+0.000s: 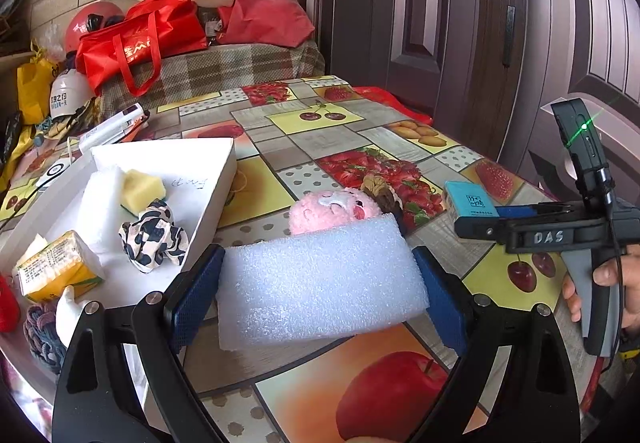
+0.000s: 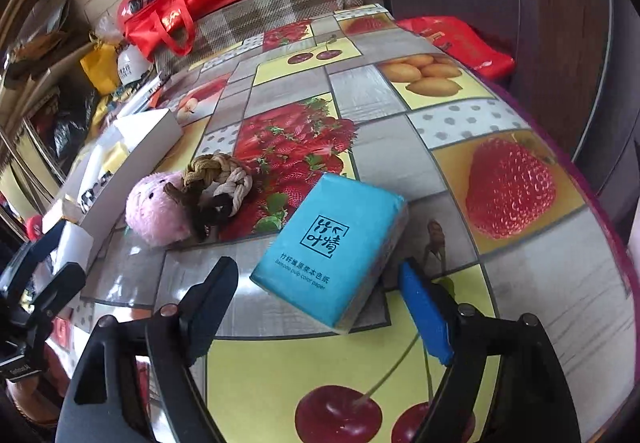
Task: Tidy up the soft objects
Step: 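Grasp the white foam sheet with the left tool while the right tool grasps the blue tissue pack, then carry the foam sheet in the left tool while the right tool carries the tissue pack over the tray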
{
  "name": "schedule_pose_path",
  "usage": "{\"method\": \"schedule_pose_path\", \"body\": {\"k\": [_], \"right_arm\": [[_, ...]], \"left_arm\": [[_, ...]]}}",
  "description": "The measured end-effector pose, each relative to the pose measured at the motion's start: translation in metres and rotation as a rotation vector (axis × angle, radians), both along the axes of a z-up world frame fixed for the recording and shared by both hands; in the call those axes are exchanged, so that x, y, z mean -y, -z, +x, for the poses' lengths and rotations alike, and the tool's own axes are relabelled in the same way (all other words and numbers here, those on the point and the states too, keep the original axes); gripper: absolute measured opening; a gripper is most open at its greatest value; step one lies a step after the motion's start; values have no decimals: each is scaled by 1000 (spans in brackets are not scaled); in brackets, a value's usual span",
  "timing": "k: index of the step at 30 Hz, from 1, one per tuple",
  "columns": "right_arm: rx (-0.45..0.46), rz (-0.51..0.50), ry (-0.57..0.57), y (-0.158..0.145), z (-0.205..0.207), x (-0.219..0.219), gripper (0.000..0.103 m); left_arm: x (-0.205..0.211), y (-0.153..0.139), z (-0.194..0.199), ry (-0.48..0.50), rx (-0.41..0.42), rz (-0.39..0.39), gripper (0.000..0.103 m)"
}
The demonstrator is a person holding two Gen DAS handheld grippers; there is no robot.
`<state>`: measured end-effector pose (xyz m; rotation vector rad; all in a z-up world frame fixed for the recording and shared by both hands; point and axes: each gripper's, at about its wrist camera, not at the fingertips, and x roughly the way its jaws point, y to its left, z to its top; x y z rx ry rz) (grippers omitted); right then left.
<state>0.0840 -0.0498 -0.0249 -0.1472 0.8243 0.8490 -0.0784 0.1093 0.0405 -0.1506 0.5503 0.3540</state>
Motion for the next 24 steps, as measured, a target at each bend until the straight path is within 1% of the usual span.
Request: {"method": "schedule_pose_path", "body": {"k": [4,6,8,9,10,11,12,14,15,16,19,22,24], "right_arm": [[69,-78,19,1,-1,-22,82],[83,-91,35,2,3,-29,82],[91,-97,44,2,6,-30,79],[91,-84,43,2,6,-28,73],[88,-73,36,1,7,-26,51],[87,-60,24,0,6,-23,51],[86,-43,27,-1,5,-19,51],[109,42,36,-10,1,-8,51],[132,86,36,-15,-3,-2,50],[173,131,41,-21,-11,3,50],[253,227,27,-31,-31,7,50],[302,291,9,-36,-47,1,51],[315,310,-4,-39,-53,-6,51]], "left_arm": [[1,0,0,-4,0,6,93],[1,-1,-1,-6,2,9,93],[0,-2,-3,-12,9,12,93],[-1,-2,-4,-14,15,12,93],[-1,-2,-6,-16,22,13,93],[-1,-3,-6,-18,27,14,93],[0,-3,-7,-19,31,16,93],[1,-5,-10,-20,50,24,93],[1,-6,-12,-20,57,28,93],[2,-6,-13,-21,63,31,93],[1,-8,-17,-30,79,33,93],[1,-10,-21,-43,88,63,93],[-1,-12,-26,-58,102,73,93]]}}
